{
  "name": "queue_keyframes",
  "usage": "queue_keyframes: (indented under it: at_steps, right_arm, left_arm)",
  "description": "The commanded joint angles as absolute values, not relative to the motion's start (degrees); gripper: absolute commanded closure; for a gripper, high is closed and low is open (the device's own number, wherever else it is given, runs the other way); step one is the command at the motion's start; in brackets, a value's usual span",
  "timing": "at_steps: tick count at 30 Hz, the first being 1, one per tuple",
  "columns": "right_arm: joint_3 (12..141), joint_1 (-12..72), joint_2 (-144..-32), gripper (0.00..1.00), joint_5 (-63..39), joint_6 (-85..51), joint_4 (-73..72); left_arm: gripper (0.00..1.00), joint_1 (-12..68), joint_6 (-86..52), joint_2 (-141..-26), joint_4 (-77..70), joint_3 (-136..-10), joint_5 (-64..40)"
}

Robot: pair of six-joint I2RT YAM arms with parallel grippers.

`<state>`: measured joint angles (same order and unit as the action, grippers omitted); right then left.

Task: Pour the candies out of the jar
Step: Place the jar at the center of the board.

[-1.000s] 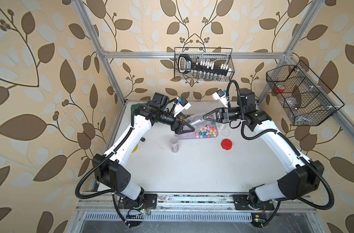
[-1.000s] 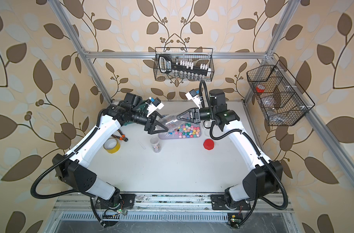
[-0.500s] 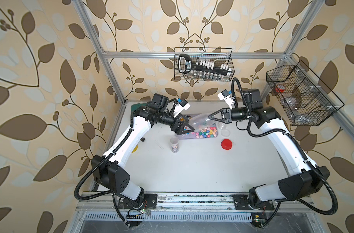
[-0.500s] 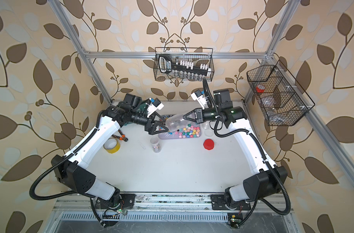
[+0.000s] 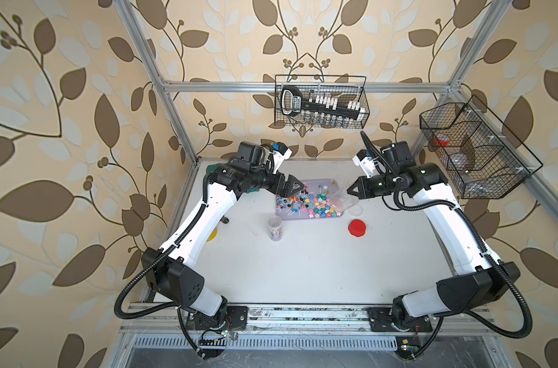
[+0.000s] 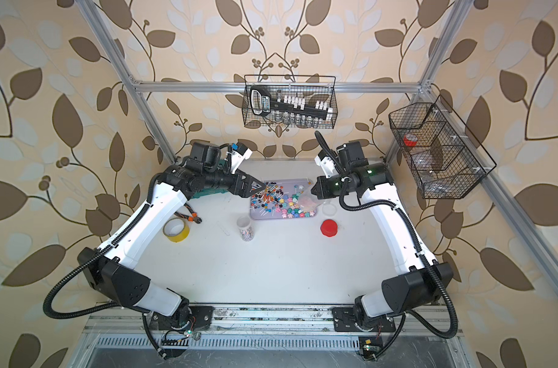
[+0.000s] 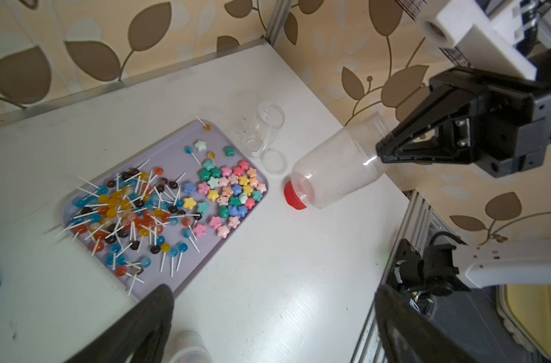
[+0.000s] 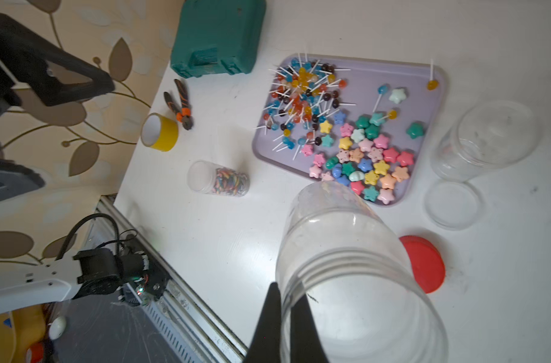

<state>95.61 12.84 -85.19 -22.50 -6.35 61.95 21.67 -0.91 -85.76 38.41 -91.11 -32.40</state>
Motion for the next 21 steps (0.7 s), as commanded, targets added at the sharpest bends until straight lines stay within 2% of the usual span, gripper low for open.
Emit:
queue_keyframes:
  at_steps: [1, 10, 14, 21]
  right_arm:
    - [94.7, 11.8, -86.8, 1.00, -14.9, -6.6, 63.9]
    - [96.9, 7.4, -91.3, 1.00, -6.3, -9.9, 63.8]
    - [99.4, 5.7, -94.3, 1.00, -5.1, -10.1, 64.4]
    - [105.0, 3.4, -101.9, 1.00, -3.4, -8.7, 66.1]
  left_arm:
    - [0.01, 21.4, -10.0, -80.4, 34.1, -88.1, -24.0]
    - [0.01, 21.4, -13.2, -74.6, 35.6, -80.7, -7.5]
    - [0.01, 21.4, -9.2, -73.1, 38.1, -79.6, -5.9]
    - [0.01, 21.4, -9.9, -71.3, 39.7, -77.8, 0.7]
